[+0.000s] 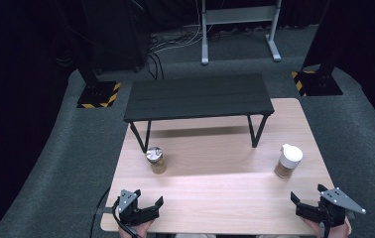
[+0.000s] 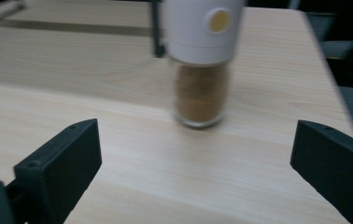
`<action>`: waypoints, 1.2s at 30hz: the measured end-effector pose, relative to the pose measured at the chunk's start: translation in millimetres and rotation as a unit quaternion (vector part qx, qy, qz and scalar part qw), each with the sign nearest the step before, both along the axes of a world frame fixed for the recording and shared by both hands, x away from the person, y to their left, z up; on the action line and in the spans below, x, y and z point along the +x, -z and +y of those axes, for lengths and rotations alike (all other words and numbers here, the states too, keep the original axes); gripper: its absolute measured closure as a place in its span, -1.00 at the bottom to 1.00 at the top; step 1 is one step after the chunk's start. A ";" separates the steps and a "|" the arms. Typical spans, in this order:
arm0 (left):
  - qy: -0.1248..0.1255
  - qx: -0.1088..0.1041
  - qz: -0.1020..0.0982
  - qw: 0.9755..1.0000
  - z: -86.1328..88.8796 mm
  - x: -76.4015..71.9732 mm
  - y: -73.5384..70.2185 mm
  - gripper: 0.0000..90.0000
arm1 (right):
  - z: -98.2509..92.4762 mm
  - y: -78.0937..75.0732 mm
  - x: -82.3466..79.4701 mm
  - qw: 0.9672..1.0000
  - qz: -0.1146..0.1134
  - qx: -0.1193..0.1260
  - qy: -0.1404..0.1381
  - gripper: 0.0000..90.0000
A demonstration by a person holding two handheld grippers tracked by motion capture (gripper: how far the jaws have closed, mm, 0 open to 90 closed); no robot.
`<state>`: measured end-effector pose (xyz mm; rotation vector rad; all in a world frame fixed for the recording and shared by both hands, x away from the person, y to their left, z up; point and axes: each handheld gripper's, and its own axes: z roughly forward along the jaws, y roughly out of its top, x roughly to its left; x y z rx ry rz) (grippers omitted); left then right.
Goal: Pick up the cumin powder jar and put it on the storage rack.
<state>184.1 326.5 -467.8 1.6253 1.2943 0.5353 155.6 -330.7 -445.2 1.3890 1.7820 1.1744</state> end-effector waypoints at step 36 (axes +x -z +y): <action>-0.059 0.087 -0.021 0.994 -48.9 83.4 5.4 -0.94 | -10.4 8.4 5.1 0.998 0.020 0.033 -0.041 -1.00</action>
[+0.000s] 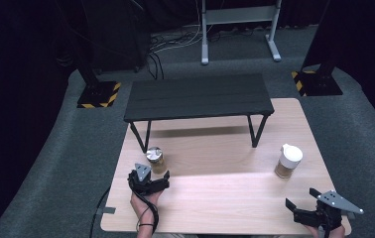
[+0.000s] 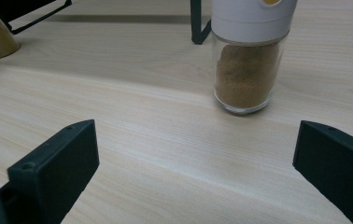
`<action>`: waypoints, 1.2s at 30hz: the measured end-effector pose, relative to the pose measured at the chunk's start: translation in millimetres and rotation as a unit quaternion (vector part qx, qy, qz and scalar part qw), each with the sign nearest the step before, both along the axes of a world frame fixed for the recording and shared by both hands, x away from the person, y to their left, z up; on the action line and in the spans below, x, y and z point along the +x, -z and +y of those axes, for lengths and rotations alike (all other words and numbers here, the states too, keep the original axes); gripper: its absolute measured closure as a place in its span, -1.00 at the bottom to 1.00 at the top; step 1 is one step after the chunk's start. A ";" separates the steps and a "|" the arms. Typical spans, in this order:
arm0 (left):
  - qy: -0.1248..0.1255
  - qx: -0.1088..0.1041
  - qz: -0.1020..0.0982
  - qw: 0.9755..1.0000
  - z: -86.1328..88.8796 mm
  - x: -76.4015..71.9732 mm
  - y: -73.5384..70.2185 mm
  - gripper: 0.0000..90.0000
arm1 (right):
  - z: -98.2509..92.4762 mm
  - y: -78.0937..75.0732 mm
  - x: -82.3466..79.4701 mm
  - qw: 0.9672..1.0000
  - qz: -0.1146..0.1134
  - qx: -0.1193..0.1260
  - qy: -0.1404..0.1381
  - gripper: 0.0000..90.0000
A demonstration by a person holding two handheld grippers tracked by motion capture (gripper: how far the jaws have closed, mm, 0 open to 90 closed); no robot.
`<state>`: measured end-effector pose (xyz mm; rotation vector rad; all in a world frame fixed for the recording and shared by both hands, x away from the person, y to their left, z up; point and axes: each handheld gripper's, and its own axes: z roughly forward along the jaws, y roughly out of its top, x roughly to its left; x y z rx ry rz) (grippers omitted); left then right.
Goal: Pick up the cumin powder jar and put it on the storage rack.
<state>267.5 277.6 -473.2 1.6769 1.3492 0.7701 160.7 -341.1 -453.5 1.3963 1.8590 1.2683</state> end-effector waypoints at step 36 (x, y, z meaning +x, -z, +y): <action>0.006 -0.018 -0.033 0.999 11.3 11.2 -18.9 -0.33 | 3.0 13.7 -10.0 0.999 0.005 0.036 0.031 -1.00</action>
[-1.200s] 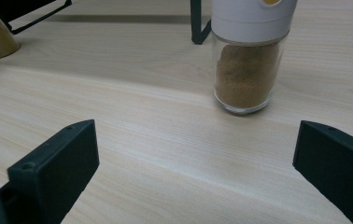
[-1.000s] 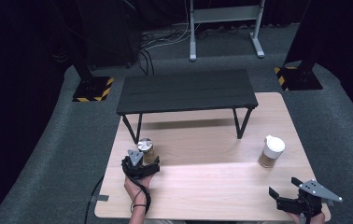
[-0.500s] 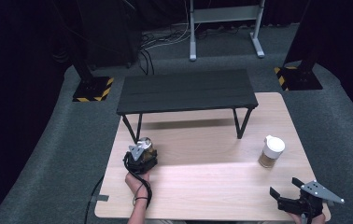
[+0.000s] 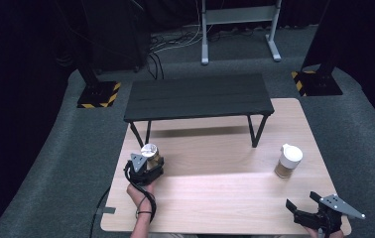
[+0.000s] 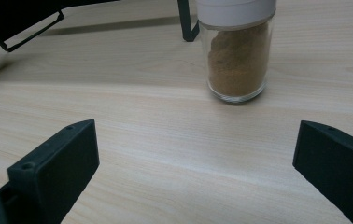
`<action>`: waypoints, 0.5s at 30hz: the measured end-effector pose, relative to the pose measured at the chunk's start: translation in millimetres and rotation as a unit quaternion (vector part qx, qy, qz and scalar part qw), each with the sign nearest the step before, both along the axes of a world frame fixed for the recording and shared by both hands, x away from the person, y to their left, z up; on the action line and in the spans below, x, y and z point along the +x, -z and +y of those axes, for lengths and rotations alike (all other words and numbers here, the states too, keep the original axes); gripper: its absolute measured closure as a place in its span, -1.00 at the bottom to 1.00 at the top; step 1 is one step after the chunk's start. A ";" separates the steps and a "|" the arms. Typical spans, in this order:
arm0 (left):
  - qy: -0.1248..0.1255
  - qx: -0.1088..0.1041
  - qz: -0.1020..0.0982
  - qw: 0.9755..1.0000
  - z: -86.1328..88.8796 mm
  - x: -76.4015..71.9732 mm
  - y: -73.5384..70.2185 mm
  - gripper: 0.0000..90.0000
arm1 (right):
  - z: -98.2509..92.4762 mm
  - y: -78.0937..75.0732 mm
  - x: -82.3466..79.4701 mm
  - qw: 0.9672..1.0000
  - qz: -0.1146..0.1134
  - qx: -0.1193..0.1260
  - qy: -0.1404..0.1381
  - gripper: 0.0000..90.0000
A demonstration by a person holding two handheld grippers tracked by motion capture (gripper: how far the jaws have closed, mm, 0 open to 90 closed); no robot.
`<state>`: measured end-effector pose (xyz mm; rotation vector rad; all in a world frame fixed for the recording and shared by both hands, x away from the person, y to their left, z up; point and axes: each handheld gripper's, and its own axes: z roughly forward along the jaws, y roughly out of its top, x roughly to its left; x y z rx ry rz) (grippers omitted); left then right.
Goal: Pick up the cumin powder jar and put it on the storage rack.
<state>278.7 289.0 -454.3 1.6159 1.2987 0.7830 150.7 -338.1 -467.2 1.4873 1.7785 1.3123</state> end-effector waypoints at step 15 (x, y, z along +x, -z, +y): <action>0.016 -0.005 -0.020 1.000 11.3 -11.7 -37.0 -0.33 | 8.9 -2.8 -8.9 1.000 0.008 -0.004 -0.008 -1.00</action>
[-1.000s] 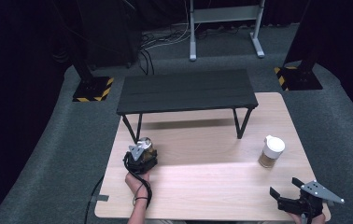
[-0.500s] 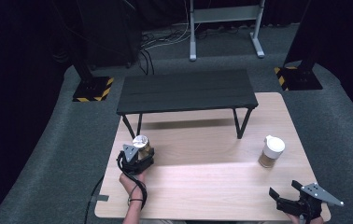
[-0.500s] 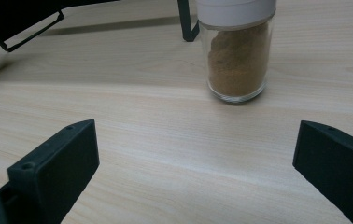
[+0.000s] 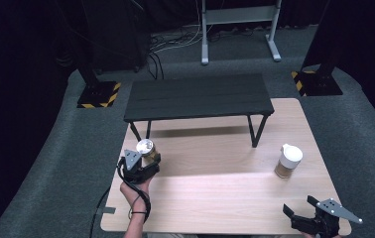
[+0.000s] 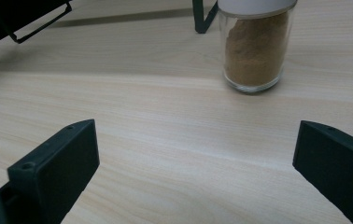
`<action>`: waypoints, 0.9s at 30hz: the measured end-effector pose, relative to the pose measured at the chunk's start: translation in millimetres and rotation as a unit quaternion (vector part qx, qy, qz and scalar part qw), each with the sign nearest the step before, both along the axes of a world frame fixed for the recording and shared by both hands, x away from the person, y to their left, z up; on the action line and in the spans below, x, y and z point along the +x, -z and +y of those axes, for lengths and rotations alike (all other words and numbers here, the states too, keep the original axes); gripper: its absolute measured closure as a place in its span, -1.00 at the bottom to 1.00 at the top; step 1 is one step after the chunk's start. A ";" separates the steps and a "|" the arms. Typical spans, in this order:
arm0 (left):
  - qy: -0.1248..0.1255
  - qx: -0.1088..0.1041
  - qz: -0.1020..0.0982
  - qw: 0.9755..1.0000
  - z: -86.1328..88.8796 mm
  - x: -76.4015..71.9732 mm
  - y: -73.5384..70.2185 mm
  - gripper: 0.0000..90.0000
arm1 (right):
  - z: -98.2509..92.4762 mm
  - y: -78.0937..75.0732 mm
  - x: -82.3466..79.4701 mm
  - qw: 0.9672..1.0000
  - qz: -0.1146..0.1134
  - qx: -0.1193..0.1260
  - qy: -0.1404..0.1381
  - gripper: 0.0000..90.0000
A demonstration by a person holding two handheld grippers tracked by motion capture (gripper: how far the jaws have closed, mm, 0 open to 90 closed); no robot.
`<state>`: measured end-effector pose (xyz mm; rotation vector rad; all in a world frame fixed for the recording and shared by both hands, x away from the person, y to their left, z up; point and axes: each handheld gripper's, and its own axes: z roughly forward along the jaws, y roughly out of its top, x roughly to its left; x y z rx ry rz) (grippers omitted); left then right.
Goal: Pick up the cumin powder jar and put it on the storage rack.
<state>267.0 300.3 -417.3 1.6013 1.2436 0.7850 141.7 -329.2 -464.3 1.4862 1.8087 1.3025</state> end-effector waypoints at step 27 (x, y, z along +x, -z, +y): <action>0.008 0.003 -0.030 1.000 9.9 -1.1 -47.9 -0.33 | 6.3 13.7 5.1 1.000 0.024 0.001 -0.015 -1.00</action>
